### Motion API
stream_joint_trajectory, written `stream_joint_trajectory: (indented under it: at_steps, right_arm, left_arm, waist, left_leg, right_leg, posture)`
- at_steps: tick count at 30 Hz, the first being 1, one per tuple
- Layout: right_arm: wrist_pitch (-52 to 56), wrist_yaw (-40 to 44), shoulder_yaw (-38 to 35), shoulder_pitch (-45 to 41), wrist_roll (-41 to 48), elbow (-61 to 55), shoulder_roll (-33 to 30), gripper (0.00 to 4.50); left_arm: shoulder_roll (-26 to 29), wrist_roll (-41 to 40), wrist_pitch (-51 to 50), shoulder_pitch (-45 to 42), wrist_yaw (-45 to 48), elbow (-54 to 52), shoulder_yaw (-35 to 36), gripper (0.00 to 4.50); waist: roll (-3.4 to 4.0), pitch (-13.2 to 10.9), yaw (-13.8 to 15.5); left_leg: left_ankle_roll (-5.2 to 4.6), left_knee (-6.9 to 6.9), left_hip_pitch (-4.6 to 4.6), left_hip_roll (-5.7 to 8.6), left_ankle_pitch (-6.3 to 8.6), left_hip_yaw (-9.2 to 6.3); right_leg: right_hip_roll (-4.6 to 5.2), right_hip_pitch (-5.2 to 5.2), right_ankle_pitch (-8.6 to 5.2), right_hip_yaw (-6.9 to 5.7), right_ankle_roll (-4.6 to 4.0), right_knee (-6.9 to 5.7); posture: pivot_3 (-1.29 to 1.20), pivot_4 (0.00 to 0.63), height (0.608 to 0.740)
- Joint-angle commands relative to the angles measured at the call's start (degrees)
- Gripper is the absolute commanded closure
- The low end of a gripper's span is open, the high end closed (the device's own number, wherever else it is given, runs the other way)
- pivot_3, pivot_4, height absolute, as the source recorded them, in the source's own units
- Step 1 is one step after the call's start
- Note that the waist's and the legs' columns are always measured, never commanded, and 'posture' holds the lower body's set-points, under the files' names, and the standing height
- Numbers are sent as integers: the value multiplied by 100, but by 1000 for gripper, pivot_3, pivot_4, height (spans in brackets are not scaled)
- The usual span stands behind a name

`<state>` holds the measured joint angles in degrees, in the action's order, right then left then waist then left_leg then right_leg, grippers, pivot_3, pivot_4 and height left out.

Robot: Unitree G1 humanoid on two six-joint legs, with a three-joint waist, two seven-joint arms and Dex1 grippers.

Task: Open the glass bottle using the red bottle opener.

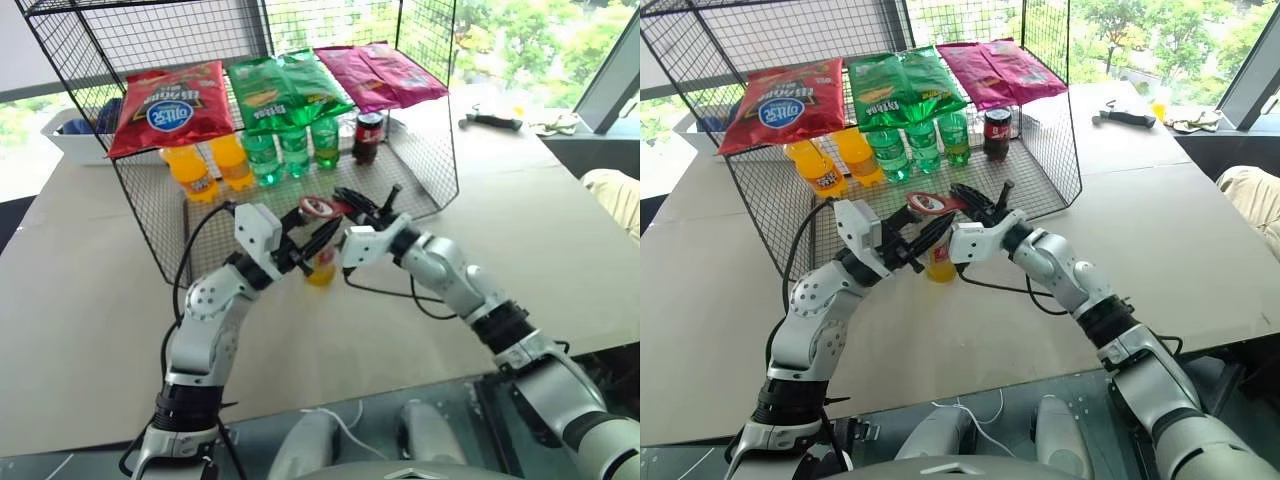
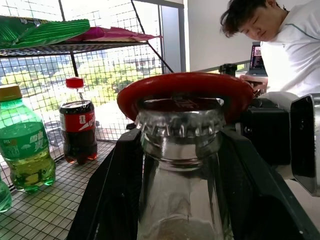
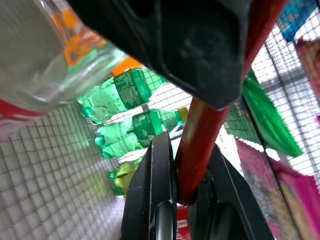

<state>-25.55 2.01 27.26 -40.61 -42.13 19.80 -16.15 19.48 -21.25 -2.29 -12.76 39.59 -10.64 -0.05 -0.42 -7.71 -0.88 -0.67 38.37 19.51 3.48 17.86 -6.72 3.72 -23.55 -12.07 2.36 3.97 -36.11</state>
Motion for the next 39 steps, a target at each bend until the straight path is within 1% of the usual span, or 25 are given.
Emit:
stream_joint_trajectory:
  at_steps: [1, 8, 14, 23, 28, 31, 35, 37, 39]
  right_arm:
    - [-412, -156, 390, -294, -476, 30, -53, 4500]
    - [-675, -571, 235, -808, -677, 286, -340, 4500]
    - [-777, -711, 132, -1043, -687, 424, -514, 4500]
    - [-750, -846, -45, -1316, -670, 498, -613, 4500]
    - [-612, -824, -201, -1337, -432, 514, -555, 4500]
    - [-630, -679, -293, -1201, -42, 531, -456, 4500]
    - [-576, -241, -574, -801, 909, 561, -176, 4500]
    - [-398, 25, -795, -613, 1471, 515, 3, 4500]
    - [-5, 516, -1034, -308, 2300, 408, 278, 4500]
  left_arm:
    - [7, 225, -277, 81, -54, 185, -267, 2882]
    - [-11, 254, -277, 33, -68, 237, -294, 2882]
    - [-33, 270, -258, 64, -80, 245, -337, 2882]
    - [-25, 252, -282, 61, -52, 256, -341, 2882]
    - [-9, 242, -276, 84, -47, 255, -331, 2882]
    - [10, 190, -266, 164, -5, 202, -306, 2882]
    - [23, 137, -246, 246, 42, 133, -272, 2882]
    - [24, 122, -232, 259, 53, 129, -248, 2882]
    - [28, 108, -208, 282, 61, 116, -214, 2882]
  waist:
    - [1, -1, 2]
    - [4, -3, 8]
    - [5, -4, 6]
    - [6, -5, -2]
    - [7, -6, -1]
    - [8, -6, -2]
    - [8, -6, 0]
    - [9, -8, -2]
    - [14, -13, -3]
  left_leg:
    - [0, -2, 0, 0, 0, 0]
    - [1, -5, 8, 0, 0, -2]
    - [1, -6, 14, 0, -1, -4]
    - [1, -14, 17, 0, -1, -4]
    - [1, -17, 18, -1, -1, -6]
    - [1, -17, 19, -1, -1, -6]
    - [1, -20, 19, -4, 0, -11]
    - [0, -21, 20, -8, 0, -12]
    - [0, -21, 23, -9, 0, -11]
  right_leg:
    - [0, 0, 0, 0, 0, 2]
    - [0, -1, 0, -1, 0, 16]
    - [0, -1, 0, -2, 0, 18]
    - [0, -5, 0, -1, -1, 24]
    - [0, -6, -1, -2, -1, 25]
    - [0, -6, 0, -2, -1, 25]
    - [0, -6, -1, -3, -2, 28]
    - [0, -6, -1, -3, -2, 30]
    - [0, -7, -1, -2, -1, 31]
  posture:
    - [0, 150, 740]
    - [0, 150, 740]
    - [0, 150, 740]
    - [0, 150, 740]
    - [0, 150, 740]
    - [0, 150, 740]
    - [0, 150, 740]
    - [0, 150, 740]
    - [0, 150, 740]
